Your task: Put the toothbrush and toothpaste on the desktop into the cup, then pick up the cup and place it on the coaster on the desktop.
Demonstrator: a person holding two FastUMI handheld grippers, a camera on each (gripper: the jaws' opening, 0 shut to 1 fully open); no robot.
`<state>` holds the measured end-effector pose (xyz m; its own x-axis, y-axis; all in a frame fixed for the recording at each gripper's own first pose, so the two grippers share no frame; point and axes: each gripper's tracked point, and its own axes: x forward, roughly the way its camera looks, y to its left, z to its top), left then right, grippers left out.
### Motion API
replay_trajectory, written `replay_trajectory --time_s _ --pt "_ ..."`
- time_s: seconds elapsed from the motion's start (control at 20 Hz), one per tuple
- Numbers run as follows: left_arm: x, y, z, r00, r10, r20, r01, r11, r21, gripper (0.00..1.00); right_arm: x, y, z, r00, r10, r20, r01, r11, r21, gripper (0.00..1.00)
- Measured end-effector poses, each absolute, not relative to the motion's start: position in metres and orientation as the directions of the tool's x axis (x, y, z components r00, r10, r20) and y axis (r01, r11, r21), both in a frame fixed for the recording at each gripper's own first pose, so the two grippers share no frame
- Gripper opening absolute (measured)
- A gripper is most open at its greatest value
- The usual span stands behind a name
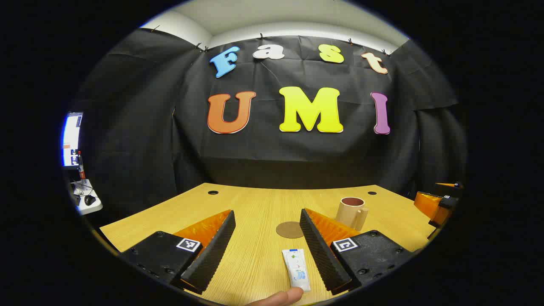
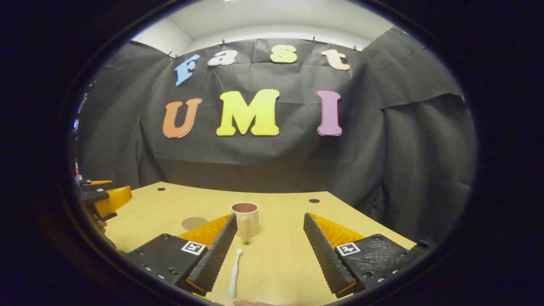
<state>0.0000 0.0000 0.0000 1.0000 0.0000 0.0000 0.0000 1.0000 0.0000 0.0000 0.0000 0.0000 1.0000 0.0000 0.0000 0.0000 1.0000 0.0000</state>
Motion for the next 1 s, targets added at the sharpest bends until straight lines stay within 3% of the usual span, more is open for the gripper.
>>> replay_trajectory --time_s 0.7,1.0 --pt "-0.007 -0.011 -0.024 0.998 -0.029 -0.054 0.030 0.999 0.019 0.97 0.004 0.014 -0.011 1.000 0.023 -0.021 -0.023 1.000 -0.020 0.95" --pt "-0.007 -0.009 -0.030 0.998 -0.022 -0.053 0.023 0.999 0.022 0.97 0.021 0.029 -0.054 0.991 0.050 -0.128 -0.055 0.998 -0.039 0.95"
